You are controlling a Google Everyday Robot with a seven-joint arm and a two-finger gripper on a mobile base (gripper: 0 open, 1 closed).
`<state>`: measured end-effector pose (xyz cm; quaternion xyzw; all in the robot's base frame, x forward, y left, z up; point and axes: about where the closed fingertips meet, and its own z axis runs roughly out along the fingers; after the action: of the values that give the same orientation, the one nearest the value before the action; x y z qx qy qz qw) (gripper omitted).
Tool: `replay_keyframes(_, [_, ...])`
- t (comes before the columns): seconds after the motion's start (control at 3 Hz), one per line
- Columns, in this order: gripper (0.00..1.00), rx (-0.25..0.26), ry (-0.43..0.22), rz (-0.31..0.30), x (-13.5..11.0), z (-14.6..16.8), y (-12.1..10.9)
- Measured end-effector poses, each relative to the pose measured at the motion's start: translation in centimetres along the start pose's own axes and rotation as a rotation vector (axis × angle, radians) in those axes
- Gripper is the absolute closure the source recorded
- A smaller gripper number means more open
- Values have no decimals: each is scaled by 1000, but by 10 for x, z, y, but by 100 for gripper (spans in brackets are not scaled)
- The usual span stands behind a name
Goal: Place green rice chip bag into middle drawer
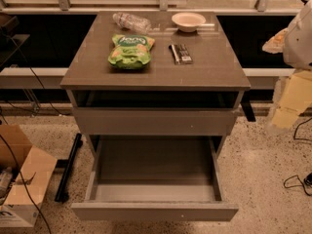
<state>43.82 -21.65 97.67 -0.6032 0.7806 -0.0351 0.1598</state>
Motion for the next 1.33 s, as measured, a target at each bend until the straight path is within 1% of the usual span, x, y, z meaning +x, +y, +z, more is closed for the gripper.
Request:
replay_keyframes(0.33, [0,0,0,0,0,0,0])
replay_keyframes(0.67, [0,14,-67,-36,-29,6,-14])
replay_keyframes(1.0, [0,34,-157,-74,-75,14,-37])
replay_keyframes(1.33, [0,-7,-254,-142,-121,23,-56])
